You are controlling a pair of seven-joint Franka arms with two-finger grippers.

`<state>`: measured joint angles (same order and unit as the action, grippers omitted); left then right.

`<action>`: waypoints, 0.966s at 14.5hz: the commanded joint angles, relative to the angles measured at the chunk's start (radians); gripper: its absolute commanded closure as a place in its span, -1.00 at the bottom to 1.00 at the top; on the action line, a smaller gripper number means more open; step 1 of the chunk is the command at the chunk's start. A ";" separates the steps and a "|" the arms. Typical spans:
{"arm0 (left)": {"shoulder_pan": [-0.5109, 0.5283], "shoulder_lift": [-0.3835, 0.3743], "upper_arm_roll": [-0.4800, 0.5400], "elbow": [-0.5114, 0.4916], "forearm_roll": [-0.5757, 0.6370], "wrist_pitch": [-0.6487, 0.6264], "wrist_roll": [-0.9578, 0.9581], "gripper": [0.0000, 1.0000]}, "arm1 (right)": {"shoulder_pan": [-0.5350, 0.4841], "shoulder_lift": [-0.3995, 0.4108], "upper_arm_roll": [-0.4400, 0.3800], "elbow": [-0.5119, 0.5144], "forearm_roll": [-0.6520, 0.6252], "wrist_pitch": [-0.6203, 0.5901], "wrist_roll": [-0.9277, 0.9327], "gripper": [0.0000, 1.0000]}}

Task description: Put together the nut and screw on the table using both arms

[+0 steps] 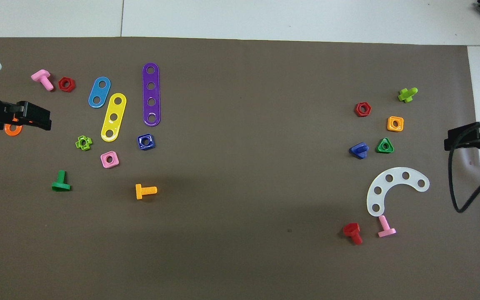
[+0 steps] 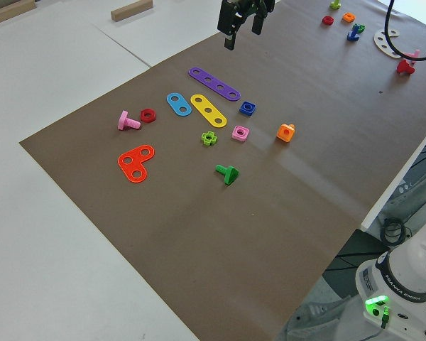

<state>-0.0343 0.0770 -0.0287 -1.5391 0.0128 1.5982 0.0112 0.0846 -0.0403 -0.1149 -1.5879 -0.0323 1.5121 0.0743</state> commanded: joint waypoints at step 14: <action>0.001 -0.037 0.001 -0.044 0.016 0.016 0.004 -1.00 | 0.021 -0.027 0.007 -0.266 0.018 0.331 -0.071 -1.00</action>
<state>-0.0343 0.0770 -0.0287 -1.5391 0.0128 1.5982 0.0112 0.0893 -0.0502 -0.1128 -1.7392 -0.0262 1.7384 0.0286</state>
